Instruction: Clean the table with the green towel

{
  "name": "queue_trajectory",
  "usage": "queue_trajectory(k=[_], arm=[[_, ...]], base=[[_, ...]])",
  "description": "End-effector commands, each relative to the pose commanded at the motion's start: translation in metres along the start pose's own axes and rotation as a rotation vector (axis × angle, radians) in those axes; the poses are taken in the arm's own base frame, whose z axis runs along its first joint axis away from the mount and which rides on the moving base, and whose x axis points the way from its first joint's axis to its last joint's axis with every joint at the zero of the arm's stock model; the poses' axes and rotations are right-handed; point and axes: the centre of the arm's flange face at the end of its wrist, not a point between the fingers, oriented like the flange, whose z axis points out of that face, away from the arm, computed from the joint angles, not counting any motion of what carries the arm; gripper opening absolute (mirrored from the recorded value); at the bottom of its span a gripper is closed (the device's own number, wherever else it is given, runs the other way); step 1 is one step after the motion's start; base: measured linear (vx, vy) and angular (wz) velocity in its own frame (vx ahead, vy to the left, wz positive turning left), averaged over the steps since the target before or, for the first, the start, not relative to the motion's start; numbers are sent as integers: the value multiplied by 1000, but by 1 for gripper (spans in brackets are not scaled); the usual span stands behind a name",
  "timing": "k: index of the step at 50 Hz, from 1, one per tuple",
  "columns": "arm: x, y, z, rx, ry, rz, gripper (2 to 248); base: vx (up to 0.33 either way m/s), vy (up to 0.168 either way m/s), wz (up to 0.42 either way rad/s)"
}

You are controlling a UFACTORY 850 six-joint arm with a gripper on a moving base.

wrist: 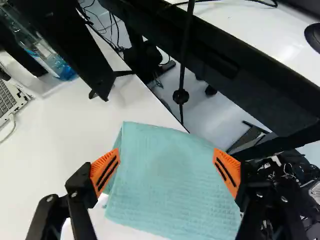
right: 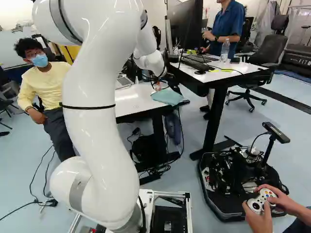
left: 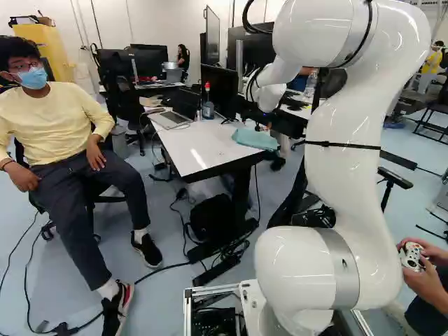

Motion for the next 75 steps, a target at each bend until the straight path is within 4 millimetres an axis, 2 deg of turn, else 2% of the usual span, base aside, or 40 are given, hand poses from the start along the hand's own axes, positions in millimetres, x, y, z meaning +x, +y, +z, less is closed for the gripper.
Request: queue_trajectory(k=[22, 75], arm=[[-10, 2, 26, -5, -32, 2, 247], [-15, 3, 28, -5, -82, 2, 247]], base=[[0, 0, 0], [0, 0, 0]])
